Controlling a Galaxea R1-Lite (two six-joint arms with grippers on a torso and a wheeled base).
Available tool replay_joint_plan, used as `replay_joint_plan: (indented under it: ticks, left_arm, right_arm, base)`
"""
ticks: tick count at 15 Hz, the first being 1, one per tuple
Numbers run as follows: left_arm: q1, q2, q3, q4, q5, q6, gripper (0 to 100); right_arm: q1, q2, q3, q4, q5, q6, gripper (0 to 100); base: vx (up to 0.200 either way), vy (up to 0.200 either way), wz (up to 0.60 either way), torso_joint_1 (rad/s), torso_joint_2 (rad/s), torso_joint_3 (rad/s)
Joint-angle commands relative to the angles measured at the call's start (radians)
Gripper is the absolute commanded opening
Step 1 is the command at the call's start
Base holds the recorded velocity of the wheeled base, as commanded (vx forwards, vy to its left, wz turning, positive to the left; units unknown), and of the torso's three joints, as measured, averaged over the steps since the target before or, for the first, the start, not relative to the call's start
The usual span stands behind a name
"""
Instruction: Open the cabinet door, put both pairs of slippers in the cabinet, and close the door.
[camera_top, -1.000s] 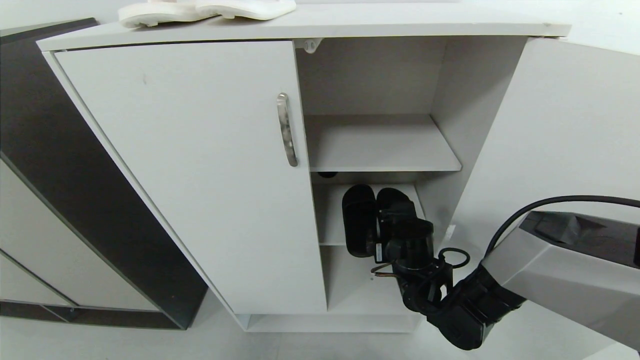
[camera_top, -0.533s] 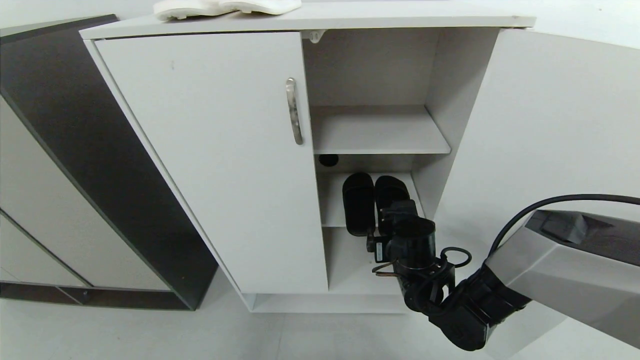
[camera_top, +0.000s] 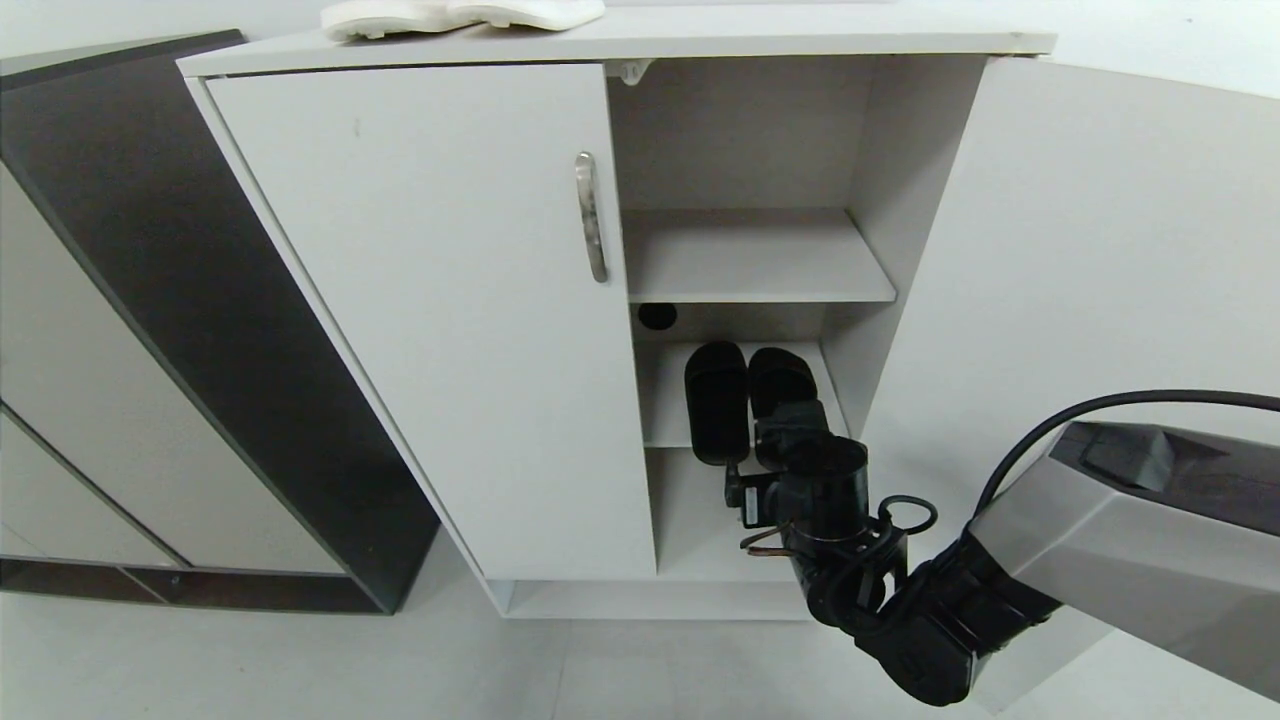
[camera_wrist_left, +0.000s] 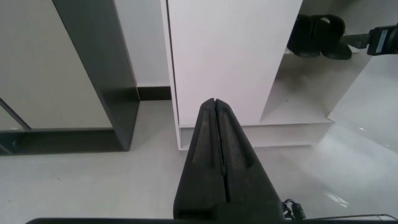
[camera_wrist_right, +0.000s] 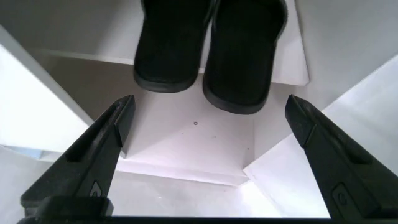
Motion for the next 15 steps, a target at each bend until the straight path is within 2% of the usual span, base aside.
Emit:
replay_joint_plan:
  ticks: [1,9,13,15]
  left_arm:
    - [0.000,0.002,-0.001,0.000,0.000,0.000,0]
    - [0.000,0.002,0.001,-0.001,0.001,0.000,0]
    - [0.000,0.002,0.001,0.000,0.001,-0.003,0]
    - [0.000,0.002,0.001,0.000,0.001,-0.003,0]
  right_arm:
    - [0.001,0.001,0.000,0.000,0.001,0.000,100]
    - [-0.025,0.001,0.026,0.000,0.021,-0.005,100]
    - [-0.010,-0.049,0.153,-0.044,0.174,-0.005,100]
    - [-0.010,-0.048,0.169,-0.070,0.191,-0.008,100]
  base:
    - [0.000,0.000,0.00,0.000,0.00,0.000]
    - [0.000,0.000,0.00,0.002,0.00,0.169]
    - [0.000,0.000,0.00,0.000,0.00,0.000]
    - [0.000,0.000,0.00,0.000,0.00,0.000]
